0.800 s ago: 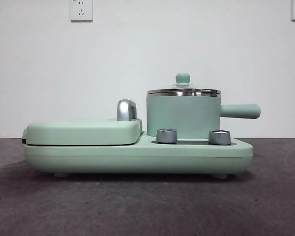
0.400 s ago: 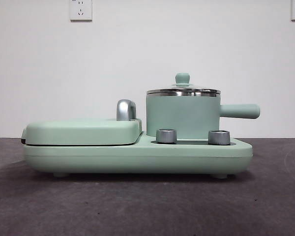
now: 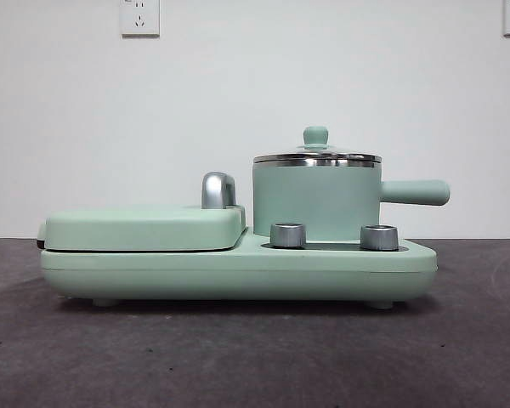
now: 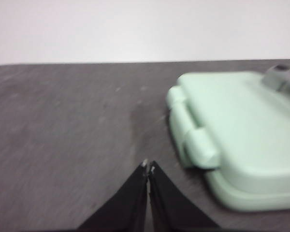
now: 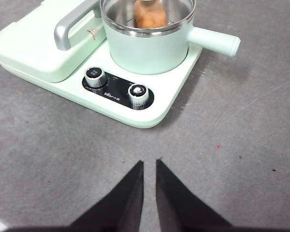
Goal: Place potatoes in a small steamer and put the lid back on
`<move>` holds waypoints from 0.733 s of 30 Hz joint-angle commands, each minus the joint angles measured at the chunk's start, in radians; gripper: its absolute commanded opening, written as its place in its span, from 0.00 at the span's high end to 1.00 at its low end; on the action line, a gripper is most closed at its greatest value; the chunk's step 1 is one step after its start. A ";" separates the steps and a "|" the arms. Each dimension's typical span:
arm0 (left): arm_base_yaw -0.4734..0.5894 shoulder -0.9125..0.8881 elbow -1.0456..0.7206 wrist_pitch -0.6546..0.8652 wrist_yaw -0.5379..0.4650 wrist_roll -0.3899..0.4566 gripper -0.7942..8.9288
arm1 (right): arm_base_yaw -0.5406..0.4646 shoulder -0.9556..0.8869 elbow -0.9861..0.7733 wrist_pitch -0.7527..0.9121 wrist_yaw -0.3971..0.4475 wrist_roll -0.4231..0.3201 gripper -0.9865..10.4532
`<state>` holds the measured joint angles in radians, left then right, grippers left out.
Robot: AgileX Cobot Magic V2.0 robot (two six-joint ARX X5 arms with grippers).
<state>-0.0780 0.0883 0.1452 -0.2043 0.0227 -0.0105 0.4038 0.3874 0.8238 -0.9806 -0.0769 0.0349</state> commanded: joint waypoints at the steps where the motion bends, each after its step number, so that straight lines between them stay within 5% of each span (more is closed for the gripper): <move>1: 0.026 -0.056 -0.067 0.015 -0.004 0.009 0.91 | 0.004 0.002 0.006 0.008 0.000 0.005 0.88; 6: 0.045 -0.082 -0.132 0.027 -0.003 -0.056 0.91 | 0.004 0.002 0.006 0.007 -0.001 0.005 0.88; 18: 0.045 -0.080 -0.131 0.043 -0.003 -0.055 0.91 | 0.004 0.002 0.006 0.008 0.000 0.004 0.88; 22: 0.045 -0.080 -0.131 0.043 -0.003 -0.055 0.91 | 0.004 -0.005 0.007 0.057 0.142 -0.085 0.90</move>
<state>-0.0338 0.0082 0.0322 -0.1757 0.0216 -0.0566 0.4042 0.3855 0.8238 -0.9325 0.0357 -0.0055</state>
